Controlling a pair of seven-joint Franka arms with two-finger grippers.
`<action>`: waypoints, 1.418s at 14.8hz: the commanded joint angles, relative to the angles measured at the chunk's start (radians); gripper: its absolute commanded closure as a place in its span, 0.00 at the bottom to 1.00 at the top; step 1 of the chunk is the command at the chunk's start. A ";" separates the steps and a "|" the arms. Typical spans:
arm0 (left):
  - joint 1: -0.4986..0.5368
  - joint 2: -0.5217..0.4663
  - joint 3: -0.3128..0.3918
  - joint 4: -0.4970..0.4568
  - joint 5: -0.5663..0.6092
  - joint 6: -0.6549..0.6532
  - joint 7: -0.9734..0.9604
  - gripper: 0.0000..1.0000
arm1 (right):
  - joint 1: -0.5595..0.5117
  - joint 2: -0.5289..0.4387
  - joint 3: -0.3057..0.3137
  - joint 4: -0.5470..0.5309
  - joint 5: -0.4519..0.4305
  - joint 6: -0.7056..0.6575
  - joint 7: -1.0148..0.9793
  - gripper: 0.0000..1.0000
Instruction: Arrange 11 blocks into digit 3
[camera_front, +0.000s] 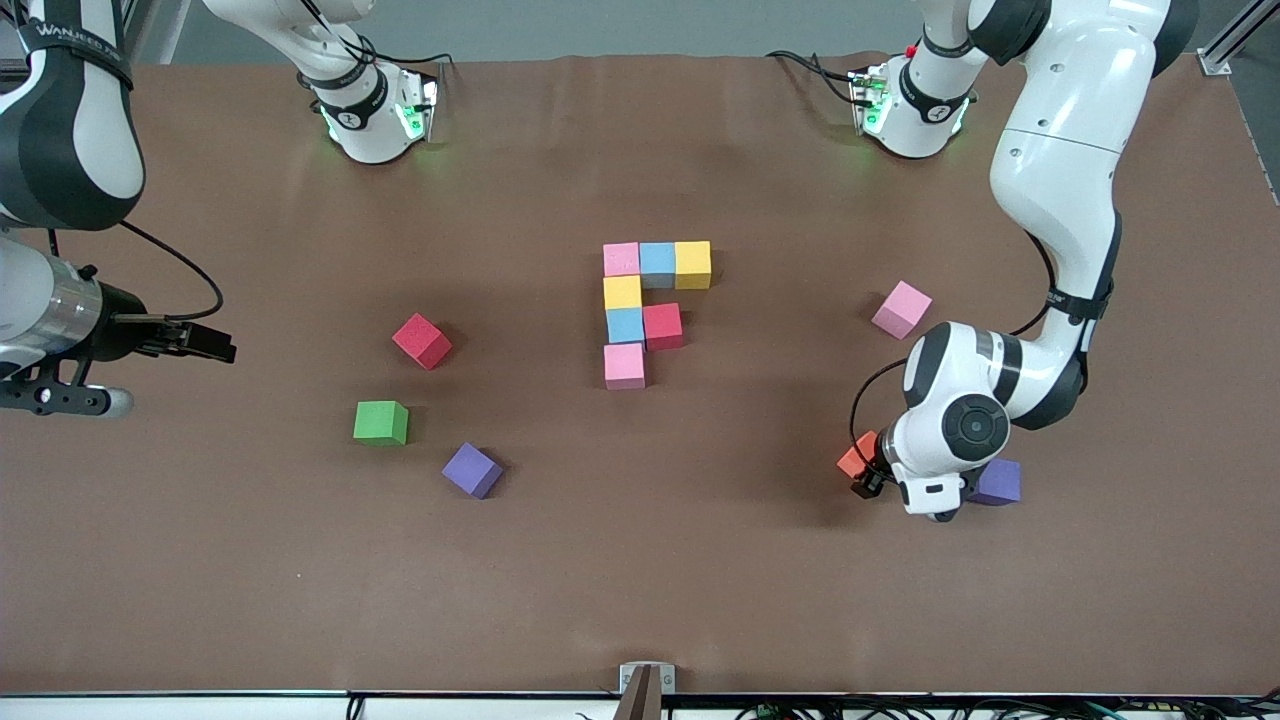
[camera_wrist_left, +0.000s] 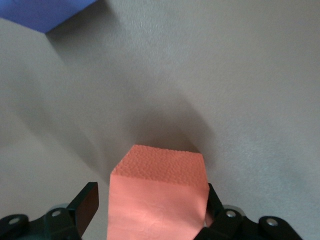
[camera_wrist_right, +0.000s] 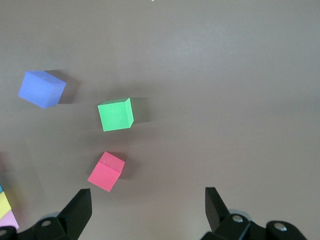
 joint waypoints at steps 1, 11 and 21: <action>0.002 -0.014 -0.008 -0.020 -0.025 0.011 -0.032 0.42 | 0.026 -0.058 0.006 -0.129 -0.003 0.031 0.150 0.00; -0.010 -0.130 -0.141 -0.141 -0.065 0.011 -0.670 0.64 | 0.178 -0.236 0.010 -0.745 -0.002 0.556 0.552 0.00; -0.044 -0.278 -0.308 -0.477 -0.051 0.248 -1.093 0.70 | 0.313 -0.029 0.009 -0.935 -0.002 1.062 0.687 0.00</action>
